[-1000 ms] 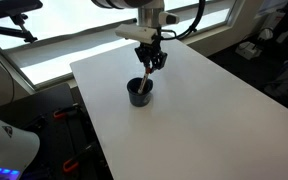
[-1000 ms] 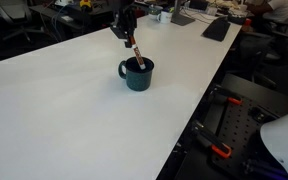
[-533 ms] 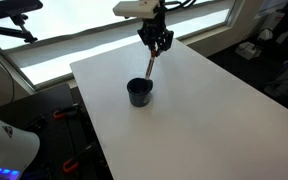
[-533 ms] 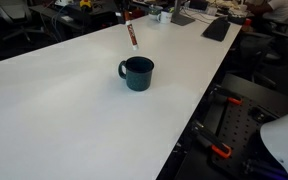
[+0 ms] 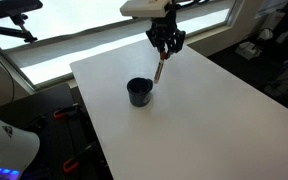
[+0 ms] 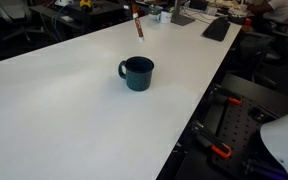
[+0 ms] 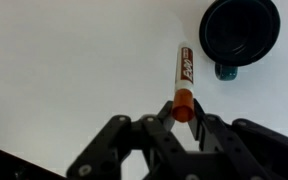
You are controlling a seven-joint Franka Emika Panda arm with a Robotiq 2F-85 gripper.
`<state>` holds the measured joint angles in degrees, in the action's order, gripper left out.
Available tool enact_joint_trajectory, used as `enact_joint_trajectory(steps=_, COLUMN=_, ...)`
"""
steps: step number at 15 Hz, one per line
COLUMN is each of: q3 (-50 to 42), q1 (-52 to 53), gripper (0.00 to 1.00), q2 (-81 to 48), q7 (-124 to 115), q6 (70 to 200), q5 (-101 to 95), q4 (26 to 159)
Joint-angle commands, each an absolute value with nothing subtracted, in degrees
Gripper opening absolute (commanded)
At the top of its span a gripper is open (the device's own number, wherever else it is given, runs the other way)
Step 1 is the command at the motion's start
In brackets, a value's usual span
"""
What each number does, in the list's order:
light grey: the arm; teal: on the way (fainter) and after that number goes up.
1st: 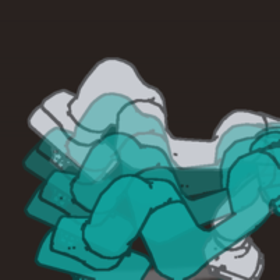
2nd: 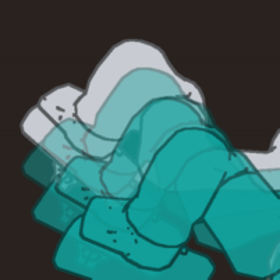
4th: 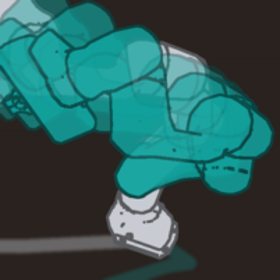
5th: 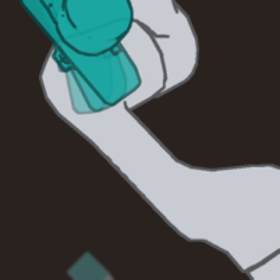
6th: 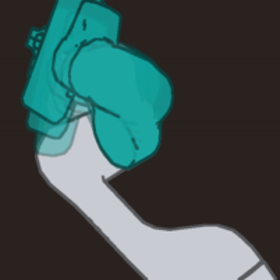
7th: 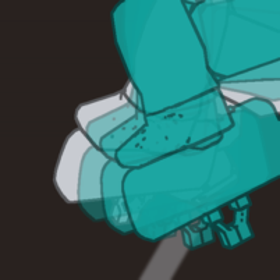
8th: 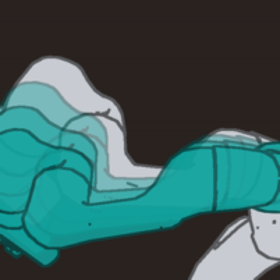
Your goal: Take the red marker out of the mug.
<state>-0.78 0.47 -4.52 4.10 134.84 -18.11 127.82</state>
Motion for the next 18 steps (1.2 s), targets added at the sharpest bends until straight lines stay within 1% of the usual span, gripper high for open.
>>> enact_joint_trajectory(steps=1, q3=-2.29, q1=-1.01, gripper=0.05, q2=-6.97, q7=5.12, q6=134.08, q5=-19.93, q4=124.55)
enact_joint_trajectory(steps=8, q3=-4.53, q1=-3.35, gripper=0.05, q2=-13.79, q7=7.27, q6=132.97, q5=-19.04, q4=119.05)
enact_joint_trajectory(steps=18, q3=-4.80, q1=-4.72, gripper=0.05, q2=-23.46, q7=9.27, q6=130.94, q5=-18.01, q4=115.18)
